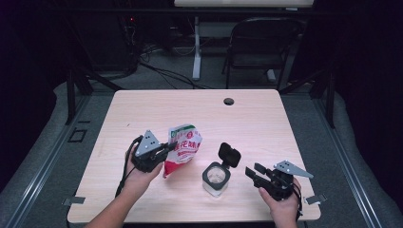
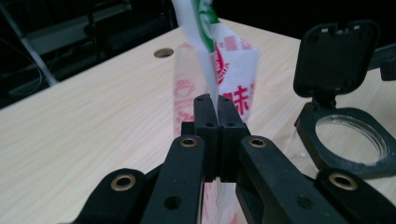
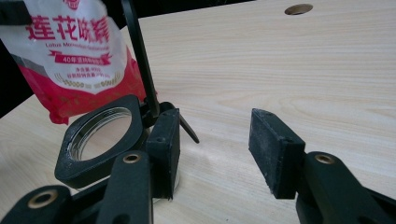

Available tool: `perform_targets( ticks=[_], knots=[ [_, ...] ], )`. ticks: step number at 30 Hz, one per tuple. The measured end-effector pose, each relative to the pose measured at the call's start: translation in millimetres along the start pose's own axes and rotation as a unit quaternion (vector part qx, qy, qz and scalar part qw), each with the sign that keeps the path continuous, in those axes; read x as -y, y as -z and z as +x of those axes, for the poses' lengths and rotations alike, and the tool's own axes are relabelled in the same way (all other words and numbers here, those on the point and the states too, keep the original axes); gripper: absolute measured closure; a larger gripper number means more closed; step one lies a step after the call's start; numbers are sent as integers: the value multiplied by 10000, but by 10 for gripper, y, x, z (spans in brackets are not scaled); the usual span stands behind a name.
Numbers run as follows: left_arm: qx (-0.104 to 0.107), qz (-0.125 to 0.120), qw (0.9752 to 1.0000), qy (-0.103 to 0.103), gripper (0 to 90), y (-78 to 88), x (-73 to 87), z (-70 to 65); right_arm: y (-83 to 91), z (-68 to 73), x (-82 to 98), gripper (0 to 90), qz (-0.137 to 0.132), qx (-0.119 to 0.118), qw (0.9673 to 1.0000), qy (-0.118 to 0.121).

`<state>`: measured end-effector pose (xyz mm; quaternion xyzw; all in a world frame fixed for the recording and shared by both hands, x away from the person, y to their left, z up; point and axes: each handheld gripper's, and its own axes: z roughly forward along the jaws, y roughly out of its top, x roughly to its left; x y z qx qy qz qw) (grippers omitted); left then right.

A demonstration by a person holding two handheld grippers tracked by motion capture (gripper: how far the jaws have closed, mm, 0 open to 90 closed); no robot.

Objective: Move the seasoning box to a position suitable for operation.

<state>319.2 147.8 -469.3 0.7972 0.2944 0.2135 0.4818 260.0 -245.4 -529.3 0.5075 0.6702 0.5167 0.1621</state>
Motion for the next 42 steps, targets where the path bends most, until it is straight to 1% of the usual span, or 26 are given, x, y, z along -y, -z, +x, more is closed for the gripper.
perform_targets(
  ticks=[4, 8, 12, 14, 18, 21, 23, 26, 28, 30, 33, 35, 36, 37, 38, 40, 41, 42],
  knots=[
    [4, 96, 9999, 50, 900, -16, 126, -8, -10, 6, 2, 533, 20, -4, 10000, 31],
    [65, 137, 9997, 213, 898, -10, 236, 9, -18, 5, 2, 532, 23, -10, 10000, 31],
    [161, 134, 9997, 110, 893, 4, 288, -37, -25, 6, 2, 532, 26, -23, 10000, 40],
    [229, 159, 9996, 3, 889, 0, 310, -87, -32, 10, 3, 532, 27, -46, 10000, 35],
    [291, 179, 9993, -169, 888, -36, 324, -169, -41, 19, 5, 532, 51, -30, 10000, 51],
    [328, 173, 9991, -181, 888, -75, 338, -202, -42, 21, 4, 532, 44, -41, 10000, 53],
    [351, 134, 9992, -140, 888, -102, 341, -211, -33, 19, 0, 532, 59, -16, 10000, 63],
    [371, 158, 9991, -152, 891, -120, 325, -217, 3, 38, -21, 532, -46, -32, 9999, 86],
    [382, 152, 9991, -127, 892, -118, 325, -220, 35, 71, -43, 533, -110, -21, 9999, 130],
    [374, 130, 9991, -123, 893, -109, 331, -220, 77, 114, -78, 542, -133, -8, 9996, 241],
    [376, 100, 9992, -102, 893, -92, 344, -214, 150, 197, -155, 544, -296, -86, 9985, 451],
    [393, 95, 9992, -81, 894, -82, 355, -208, 193, 261, -211, 543, -334, -138, 9975, 613],
    [399, 56, 9992, -54, 895, -83, 364, -207, 205, 292, -230, 542, -359, -166, 9972, 631],
    [411, 69, 9991, -51, 895, -77, 367, -203, 213, 314, -247, 545, -339, -210, 9970, 661],
    [406, 66, 9991, -36, 895, -70, 372, -200, 212, 336, -262, 549, -290, -309, 9970, 646],
    [412, 38, 9991, -6, 895, -58, 381, -190, 202, 379, -284, 548, -261, -408, 9969, 626],
    [389, 49, 9992, -1, 895, -47, 384, -183, 198, 403, -300, 548, -252, -443, 9966, 649],
    [397, 11, 9992, 28, 895, -42, 391, -178, 190, 432, -318, 546, -255, -480, 9963, 670]
  ],
)
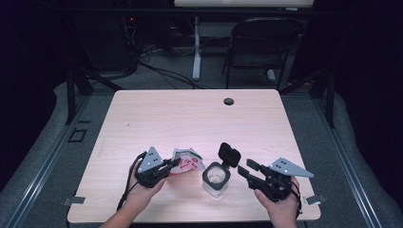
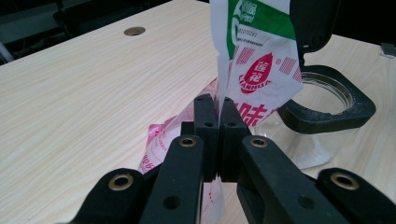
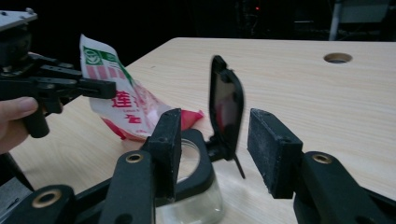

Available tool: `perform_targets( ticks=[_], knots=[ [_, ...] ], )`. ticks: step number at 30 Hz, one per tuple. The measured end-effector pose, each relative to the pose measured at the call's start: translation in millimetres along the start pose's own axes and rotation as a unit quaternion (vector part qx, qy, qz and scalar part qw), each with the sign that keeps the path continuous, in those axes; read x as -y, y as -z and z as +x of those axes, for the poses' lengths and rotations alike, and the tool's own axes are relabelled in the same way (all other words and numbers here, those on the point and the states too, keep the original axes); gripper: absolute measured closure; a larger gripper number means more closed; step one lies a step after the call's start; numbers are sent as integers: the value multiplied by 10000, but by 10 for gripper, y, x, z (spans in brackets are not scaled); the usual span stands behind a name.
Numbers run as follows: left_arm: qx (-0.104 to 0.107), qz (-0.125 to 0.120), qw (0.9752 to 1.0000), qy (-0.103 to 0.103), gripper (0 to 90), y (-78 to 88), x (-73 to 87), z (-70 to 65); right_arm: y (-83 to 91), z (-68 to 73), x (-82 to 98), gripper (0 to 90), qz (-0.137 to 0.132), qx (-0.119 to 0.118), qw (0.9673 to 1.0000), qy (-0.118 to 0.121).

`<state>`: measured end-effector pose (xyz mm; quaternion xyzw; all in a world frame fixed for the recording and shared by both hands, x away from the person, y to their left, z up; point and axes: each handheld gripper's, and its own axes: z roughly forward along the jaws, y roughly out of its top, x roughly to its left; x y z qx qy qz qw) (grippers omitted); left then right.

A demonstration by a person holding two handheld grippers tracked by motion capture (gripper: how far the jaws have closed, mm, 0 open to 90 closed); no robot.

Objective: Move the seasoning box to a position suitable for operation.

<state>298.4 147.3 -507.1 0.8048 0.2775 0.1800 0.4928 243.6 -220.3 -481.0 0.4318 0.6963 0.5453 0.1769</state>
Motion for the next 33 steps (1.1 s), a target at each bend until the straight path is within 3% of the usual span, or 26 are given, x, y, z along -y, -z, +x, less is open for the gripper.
perform_targets(
  ticks=[8, 17, 24, 33],
  knots=[
    [-16, 3, 10000, 58, 894, 45, 37, 7, -199, 194, -135, 551, -15, -469, 9983, 350],
    [38, -57, 9998, 212, 894, 71, 67, 45, -685, 353, -129, 574, 470, -916, 9929, 593],
    [24, -63, 9995, 298, 893, 101, 94, 75, -1005, 425, -136, 542, 676, -1042, 9897, 710],
    [40, -97, 9992, 382, 891, 115, 121, 105, -1218, 491, -146, 586, 812, -1088, 9875, 799]
  ],
)
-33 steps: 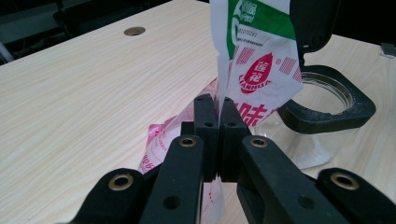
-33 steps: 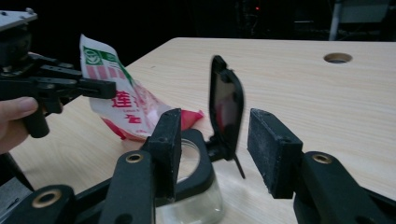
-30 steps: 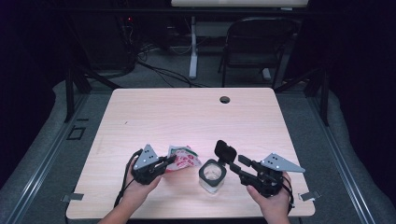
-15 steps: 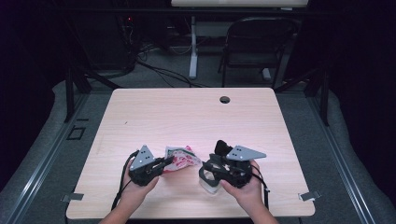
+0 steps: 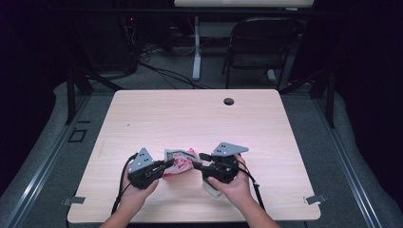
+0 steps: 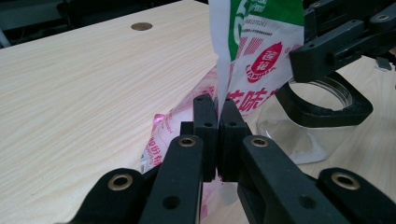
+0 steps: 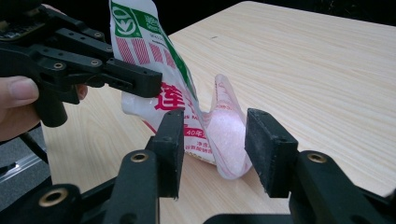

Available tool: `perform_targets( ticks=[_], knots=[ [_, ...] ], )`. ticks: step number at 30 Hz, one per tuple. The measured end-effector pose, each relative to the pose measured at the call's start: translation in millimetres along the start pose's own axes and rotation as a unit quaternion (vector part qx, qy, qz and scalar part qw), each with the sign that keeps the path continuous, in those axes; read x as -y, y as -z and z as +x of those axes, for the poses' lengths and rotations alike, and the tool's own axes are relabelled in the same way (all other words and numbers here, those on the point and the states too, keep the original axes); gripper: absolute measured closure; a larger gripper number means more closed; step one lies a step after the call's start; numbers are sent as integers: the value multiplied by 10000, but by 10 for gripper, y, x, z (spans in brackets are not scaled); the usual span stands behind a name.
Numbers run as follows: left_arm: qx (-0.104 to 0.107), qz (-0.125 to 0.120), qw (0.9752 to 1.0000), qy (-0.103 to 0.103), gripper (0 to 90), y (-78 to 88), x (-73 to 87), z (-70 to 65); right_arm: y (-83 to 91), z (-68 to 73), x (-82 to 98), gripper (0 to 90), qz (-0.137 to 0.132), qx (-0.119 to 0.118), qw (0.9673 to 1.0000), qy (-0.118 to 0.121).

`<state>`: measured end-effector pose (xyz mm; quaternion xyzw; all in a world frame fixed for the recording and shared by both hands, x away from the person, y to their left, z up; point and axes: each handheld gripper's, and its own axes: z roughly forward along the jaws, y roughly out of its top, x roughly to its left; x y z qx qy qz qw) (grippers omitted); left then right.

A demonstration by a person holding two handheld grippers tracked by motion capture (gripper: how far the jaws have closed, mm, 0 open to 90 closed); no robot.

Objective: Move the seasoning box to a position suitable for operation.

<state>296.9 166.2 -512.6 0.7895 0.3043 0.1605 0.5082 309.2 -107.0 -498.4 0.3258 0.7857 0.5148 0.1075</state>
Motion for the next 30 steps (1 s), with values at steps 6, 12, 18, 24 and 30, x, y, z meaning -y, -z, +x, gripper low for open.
perform_targets(
  ticks=[6, 12, 18, 24, 30],
  knots=[
    [-16, 32, 10000, -30, 889, 8, 8, -17, -75, 14, -43, 669, 84, 3, 10000, 42],
    [-11, 27, 10000, -30, 886, 14, 10, -19, -134, 39, -44, 788, 206, -41, 9997, 88],
    [-29, -5, 10000, -69, 858, 21, 8, -18, -162, 25, -49, 887, 283, -120, 9995, 61],
    [42, -3, 9999, -106, 792, 27, 18, 6, -168, 5, -68, 900, 308, -181, 9993, 73],
    [81, -13, 9999, -102, 703, 26, 43, 50, -184, -9, -127, 900, 347, -238, 9991, 6]
  ],
)
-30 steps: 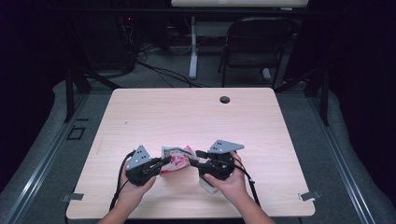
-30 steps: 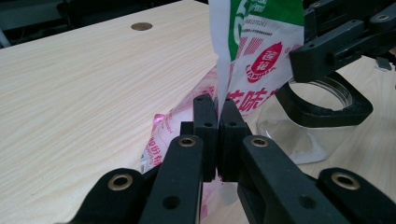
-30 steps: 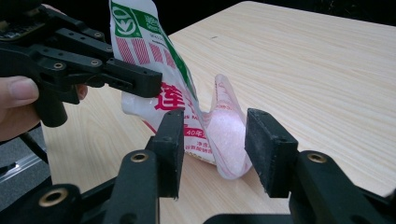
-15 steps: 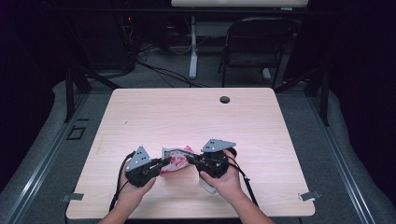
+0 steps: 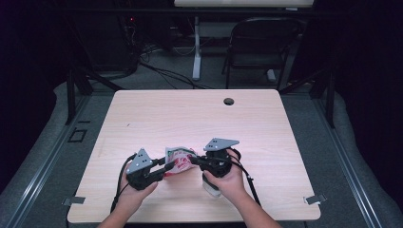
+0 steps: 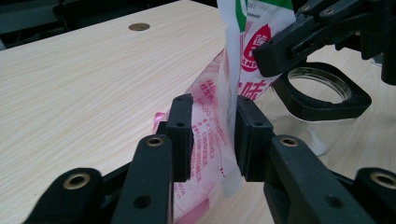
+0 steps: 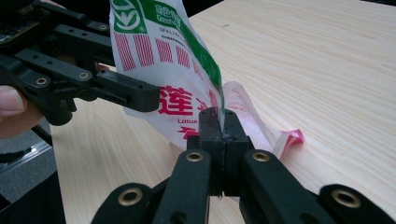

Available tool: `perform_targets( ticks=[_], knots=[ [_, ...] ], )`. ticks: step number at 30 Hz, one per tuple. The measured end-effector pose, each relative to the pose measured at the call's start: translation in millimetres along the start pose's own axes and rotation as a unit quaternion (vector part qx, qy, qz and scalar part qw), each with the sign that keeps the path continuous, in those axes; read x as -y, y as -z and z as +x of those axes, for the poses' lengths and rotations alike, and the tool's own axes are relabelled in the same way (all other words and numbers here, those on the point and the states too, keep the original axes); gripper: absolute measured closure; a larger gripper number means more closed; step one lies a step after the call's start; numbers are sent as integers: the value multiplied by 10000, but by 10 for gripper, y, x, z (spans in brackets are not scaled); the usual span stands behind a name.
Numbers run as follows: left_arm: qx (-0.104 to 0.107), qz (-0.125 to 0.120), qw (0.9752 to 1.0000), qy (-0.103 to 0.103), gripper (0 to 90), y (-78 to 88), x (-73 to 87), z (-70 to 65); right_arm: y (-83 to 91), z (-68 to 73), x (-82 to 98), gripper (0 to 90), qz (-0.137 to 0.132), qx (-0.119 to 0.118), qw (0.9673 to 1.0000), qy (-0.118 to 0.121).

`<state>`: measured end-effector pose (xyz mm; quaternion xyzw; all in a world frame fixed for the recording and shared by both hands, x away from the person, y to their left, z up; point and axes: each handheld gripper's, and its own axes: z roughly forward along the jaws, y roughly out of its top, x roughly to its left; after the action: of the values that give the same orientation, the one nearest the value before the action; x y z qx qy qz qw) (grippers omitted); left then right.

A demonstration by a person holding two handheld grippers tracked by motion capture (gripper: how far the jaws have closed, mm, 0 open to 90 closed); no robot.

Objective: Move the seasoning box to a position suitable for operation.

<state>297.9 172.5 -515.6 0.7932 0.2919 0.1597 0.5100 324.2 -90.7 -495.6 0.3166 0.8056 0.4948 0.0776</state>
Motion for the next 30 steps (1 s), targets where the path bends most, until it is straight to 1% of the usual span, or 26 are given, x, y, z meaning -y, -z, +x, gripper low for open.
perform_targets(
  ticks=[1, 2, 3, 4, 5, 6, 7, 8, 9, 10, 12, 14, 15, 16, 17, 18, 19, 20, 21, 22, 23, 25, 26, 27, 29, 30],
  knots=[
    [19, 7, 10000, 7, 694, -2, 9, 13, 2, 5, -15, 900, 18, 6, 10000, 55],
    [-60, -24, 10000, 52, 687, -7, 18, 13, 4, 10, -33, 900, 30, 8, 9999, 117],
    [73, 17, 9999, 74, 684, 4, 19, 34, 1, 15, -45, 900, 20, 4, 9999, 118],
    [21, -27, 9999, 107, 700, 2, 21, 27, -1, 18, -57, 900, 11, 11, 9999, 127],
    [151, -52, 9998, 98, 732, 10, 18, 36, 0, 16, -66, 900, 7, 10, 9999, 136],
    [100, -56, 9999, 96, 770, 20, 8, 16, 6, 9, -80, 900, 26, 1, 9999, 140],
    [95, -52, 9999, 50, 824, 26, -4, 5, 1, 8, -91, 900, -18, -6, 9999, 111],
    [196, -22, 9998, 29, 856, 35, -15, 6, 2, 9, -101, 900, -14, 9, 9999, 121],
    [170, -68, 9998, 23, 872, 37, -25, -11, 1, 12, -109, 900, -11, 11, 9999, 123],
    [135, -49, 9999, -48, 883, 47, -41, -26, -2, 16, -118, 900, -26, 12, 9999, 129],
    [200, -121, 9997, -38, 891, 55, -53, -40, 2, 19, -142, 900, -57, 70, 9999, 120],
    [191, -161, 9997, -39, 897, 73, -71, -62, 15, 9, -168, 900, -101, 78, 9999, 77],
    [283, -190, 9994, -46, 897, 77, -81, -68, 20, 9, -179, 900, -138, 62, 9999, 49],
    [263, -196, 9995, -41, 898, 84, -91, -88, 32, 12, -190, 900, -131, 73, 9999, 66],
    [385, -249, 9989, -31, 898, 87, -97, -99, 43, 15, -197, 900, -152, 83, 9998, 70],
    [339, -253, 9991, -26, 898, 92, -102, -120, 58, 20, -202, 900, -193, 79, 9998, 41],
    [432, -265, 9987, -27, 898, 93, -105, -124, 76, 21, -205, 900, -199, 74, 9998, 55],
    [447, -270, 9986, -41, 898, 94, -106, -129, 92, 24, -206, 900, -207, 61, 9998, 52],
    [372, -268, 9989, -14, 898, 93, -107, -145, 102, 25, -205, 900, -215, 52, 9997, 54],
    [367, -266, 9990, -7, 896, 86, -104, -150, 114, 26, -203, 900, -209, 46, 9998, 60],
    [467, -257, 9986, 12, 890, 76, -97, -143, 121, 25, -198, 900, -198, 31, 9998, 70],
    [456, -203, 9987, 34, 855, 47, -80, -133, 111, 16, -170, 900, -109, 66, 9998, 138],
    [375, -176, 9991, 32, 836, 36, -71, -133, 102, 11, -148, 900, -72, 82, 9998, 150],
    [392, -190, 9990, 34, 810, 25, -61, -124, 104, 3, -130, 900, -127, 22, 9999, 110],
    [480, -129, 9987, 94, 731, -10, -45, -99, 126, -3, -118, 900, -148, 25, 9998, 99],
    [606, 33, 9981, 130, 672, -37, -34, -75, 135, -9, -114, 900, -133, 25, 9998, 130]
  ],
)
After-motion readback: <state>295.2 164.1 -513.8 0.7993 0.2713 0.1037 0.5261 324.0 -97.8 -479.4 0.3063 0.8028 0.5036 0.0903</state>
